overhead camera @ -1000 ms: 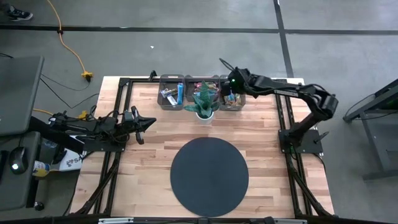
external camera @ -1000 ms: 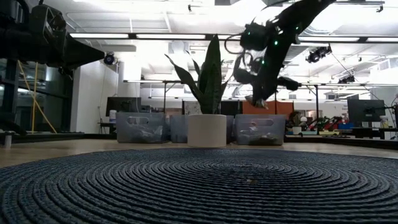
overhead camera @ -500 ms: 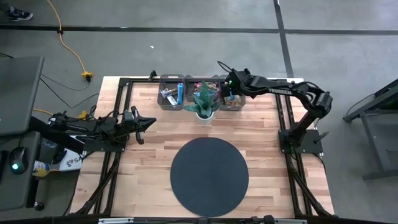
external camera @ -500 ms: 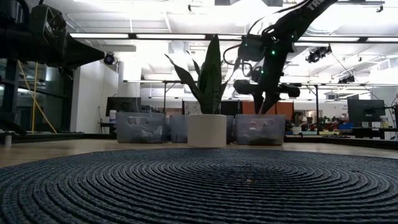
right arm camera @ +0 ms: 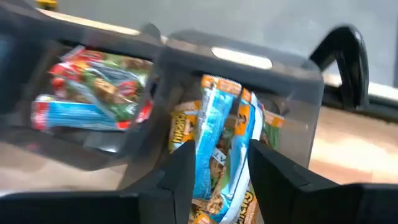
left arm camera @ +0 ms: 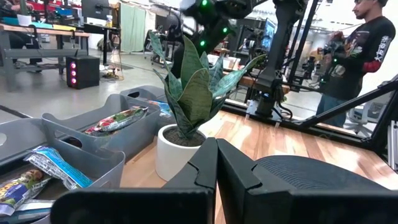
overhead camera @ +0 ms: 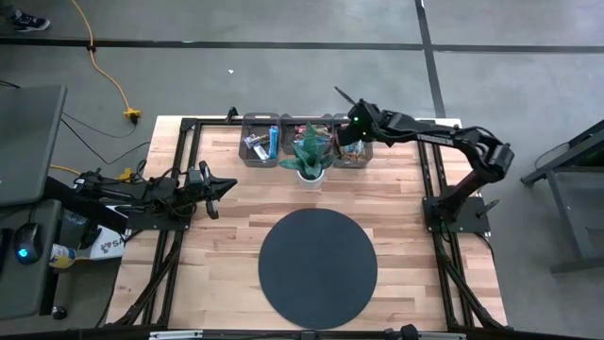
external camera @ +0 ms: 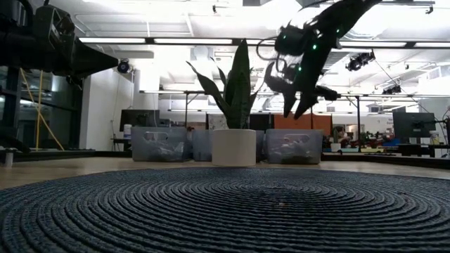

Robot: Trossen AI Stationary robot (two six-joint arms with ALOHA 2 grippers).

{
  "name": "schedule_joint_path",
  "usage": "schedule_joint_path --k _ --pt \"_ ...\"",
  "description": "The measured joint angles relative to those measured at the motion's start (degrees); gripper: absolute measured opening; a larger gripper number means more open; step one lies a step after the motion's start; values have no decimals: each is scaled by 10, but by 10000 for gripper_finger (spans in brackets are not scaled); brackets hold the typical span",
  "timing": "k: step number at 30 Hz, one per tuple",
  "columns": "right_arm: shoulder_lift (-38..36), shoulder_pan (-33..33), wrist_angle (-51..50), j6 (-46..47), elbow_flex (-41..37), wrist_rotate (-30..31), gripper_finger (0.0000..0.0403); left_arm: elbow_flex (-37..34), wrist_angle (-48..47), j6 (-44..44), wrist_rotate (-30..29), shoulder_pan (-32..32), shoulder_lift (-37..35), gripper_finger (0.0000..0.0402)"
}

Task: Pick and place Granola Bars by type
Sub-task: Return to Home Position

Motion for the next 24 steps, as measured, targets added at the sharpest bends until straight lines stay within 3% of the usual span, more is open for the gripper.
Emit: schedule_joint_path --k 3,9,24 --pt "-27 -1 1 -29 0 -23 130 0 0 0 0 0 0 1" --pt "-90 -4 7 -55 0 -123 129 0 0 0 0 0 0 1" --pt "-304 -1 82 -32 0 -298 129 0 0 0 0 0 0 1"
